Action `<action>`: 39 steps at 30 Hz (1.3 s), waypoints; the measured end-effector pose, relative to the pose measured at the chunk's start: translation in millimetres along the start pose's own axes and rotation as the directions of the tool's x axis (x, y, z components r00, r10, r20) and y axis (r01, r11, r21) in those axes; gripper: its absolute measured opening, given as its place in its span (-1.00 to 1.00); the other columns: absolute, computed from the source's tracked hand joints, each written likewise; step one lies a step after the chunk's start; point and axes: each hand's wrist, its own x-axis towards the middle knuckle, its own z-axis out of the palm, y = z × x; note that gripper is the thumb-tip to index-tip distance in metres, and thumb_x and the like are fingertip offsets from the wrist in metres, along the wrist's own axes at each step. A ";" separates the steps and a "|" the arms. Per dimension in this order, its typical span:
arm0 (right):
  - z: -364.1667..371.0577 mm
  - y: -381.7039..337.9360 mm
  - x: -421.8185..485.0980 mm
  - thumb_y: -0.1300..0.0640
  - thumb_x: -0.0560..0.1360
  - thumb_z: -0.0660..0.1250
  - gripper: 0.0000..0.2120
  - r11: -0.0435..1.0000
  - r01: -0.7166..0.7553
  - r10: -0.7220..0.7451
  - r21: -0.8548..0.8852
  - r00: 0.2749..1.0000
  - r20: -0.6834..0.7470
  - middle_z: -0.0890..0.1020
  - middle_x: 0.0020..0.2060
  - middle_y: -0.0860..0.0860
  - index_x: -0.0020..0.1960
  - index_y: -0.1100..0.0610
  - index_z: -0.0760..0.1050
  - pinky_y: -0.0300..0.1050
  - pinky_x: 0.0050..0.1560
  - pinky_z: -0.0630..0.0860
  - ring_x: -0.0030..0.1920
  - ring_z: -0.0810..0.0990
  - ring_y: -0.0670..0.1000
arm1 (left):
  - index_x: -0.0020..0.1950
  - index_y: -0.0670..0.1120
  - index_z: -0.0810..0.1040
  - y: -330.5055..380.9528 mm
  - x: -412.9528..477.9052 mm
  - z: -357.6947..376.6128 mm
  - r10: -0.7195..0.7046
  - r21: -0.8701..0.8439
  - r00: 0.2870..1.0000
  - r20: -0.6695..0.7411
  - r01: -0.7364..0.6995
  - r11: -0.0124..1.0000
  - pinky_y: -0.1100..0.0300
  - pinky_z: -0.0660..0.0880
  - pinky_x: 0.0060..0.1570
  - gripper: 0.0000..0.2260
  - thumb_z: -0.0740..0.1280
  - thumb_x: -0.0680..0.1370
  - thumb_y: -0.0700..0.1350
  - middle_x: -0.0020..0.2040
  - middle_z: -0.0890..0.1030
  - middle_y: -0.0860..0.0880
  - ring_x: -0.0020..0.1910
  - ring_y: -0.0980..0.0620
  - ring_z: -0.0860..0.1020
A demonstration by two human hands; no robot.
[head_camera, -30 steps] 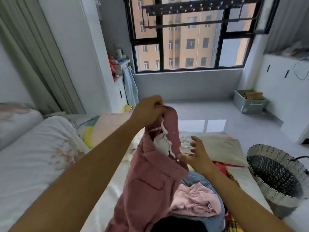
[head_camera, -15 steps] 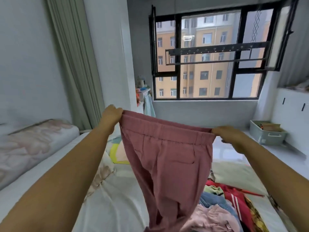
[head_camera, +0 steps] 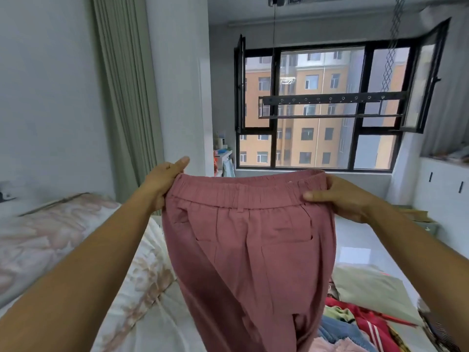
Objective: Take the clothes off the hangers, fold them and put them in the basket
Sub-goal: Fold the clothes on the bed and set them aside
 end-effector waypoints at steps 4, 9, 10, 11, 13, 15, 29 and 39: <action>7.4 -4.2 11.4 0.25 0.40 0.43 -0.68 0.998 0.014 0.004 0.063 0.958 -0.285 0.65 -0.07 0.09 0.15 0.21 0.54 -0.22 -0.25 0.60 -0.11 0.62 0.04 | 0.08 0.01 0.45 -33.1 -17.8 -7.0 0.111 -0.133 0.945 0.309 -0.072 0.989 0.19 0.54 -0.34 -0.54 0.45 0.21 -0.11 -0.09 0.55 -0.08 -0.24 0.02 0.55; 11.0 -5.1 15.4 0.18 0.46 0.40 -0.74 0.996 -0.040 0.005 -0.078 0.918 -0.397 0.61 -0.07 0.09 0.13 0.21 0.54 -0.19 -0.22 0.51 -0.16 0.57 0.00 | 0.16 -0.08 0.56 -70.3 -38.8 10.2 -0.081 0.169 0.881 0.466 0.001 0.986 0.24 0.58 -0.12 -0.27 0.65 0.04 0.06 0.03 0.67 -0.06 -0.01 -0.01 0.65; 9.6 -6.2 16.1 0.15 0.48 0.38 -0.76 0.976 -0.050 -0.047 -0.211 0.902 -0.429 0.61 -0.05 0.10 0.12 0.21 0.55 -0.17 -0.16 0.49 -0.15 0.56 0.01 | 0.09 -0.06 0.59 -62.8 -30.2 11.4 -0.068 0.130 0.914 0.399 0.017 0.991 0.26 0.59 -0.15 -0.43 0.62 0.13 0.01 0.02 0.67 -0.08 -0.05 -0.01 0.65; 7.6 -8.9 17.5 0.12 0.50 0.36 -0.77 0.927 -0.065 -0.120 -0.370 0.882 -0.455 0.61 -0.04 0.13 0.09 0.22 0.56 -0.13 -0.10 0.48 -0.11 0.55 0.04 | 0.04 -0.07 0.59 -51.9 -19.1 13.6 -0.053 0.072 0.946 0.320 0.031 0.997 0.26 0.59 -0.19 -0.61 0.58 0.26 -0.08 0.02 0.66 -0.10 -0.11 -0.01 0.65; 7.2 -21.6 22.5 0.04 0.54 0.29 -0.73 0.783 -0.124 -0.247 -0.609 0.837 -0.489 0.60 -0.08 0.16 0.03 0.25 0.57 -0.10 -0.05 0.43 -0.02 0.55 0.13 | 0.06 -0.12 0.57 -22.1 0.8 24.8 -0.009 0.020 0.986 0.166 0.006 1.000 0.17 0.60 -0.15 -0.79 0.45 0.44 -0.21 0.04 0.63 -0.14 -0.13 -0.04 0.62; 14.0 -39.9 30.6 0.02 0.56 0.22 -0.71 0.722 -0.155 -0.309 -0.674 0.800 -0.515 0.54 -0.23 0.11 -0.10 0.24 0.52 -0.11 -0.14 0.36 -0.03 0.54 0.18 | 0.11 -0.14 0.55 5.9 12.0 48.2 0.116 0.099 0.992 0.044 -0.120 0.988 0.05 0.56 0.01 -0.80 0.38 0.49 -0.22 0.05 0.62 -0.16 -0.03 -0.10 0.59; 35.8 -60.9 33.3 0.27 0.40 0.40 -0.58 0.916 -0.077 -0.140 -0.394 0.858 -0.494 0.54 0.06 0.19 0.23 0.28 0.40 0.02 0.03 0.53 0.01 0.53 0.16 | 0.29 -0.17 0.40 50.6 0.0 73.3 0.328 0.474 0.943 0.058 -0.315 0.822 0.17 0.39 0.01 -0.69 0.26 0.55 -0.18 0.11 0.49 -0.09 0.00 -0.04 0.44; 13.5 -79.4 34.9 0.22 0.42 0.44 -0.72 0.907 0.039 -0.271 -0.419 0.816 -0.511 0.59 0.03 0.17 0.10 0.26 0.53 0.00 0.03 0.52 -0.03 0.53 0.13 | 0.11 -0.05 0.44 67.8 6.2 11.4 0.222 0.341 0.975 0.019 -0.215 0.915 0.17 0.47 -0.11 -0.86 0.28 0.56 -0.19 0.03 0.56 -0.09 -0.13 0.03 0.52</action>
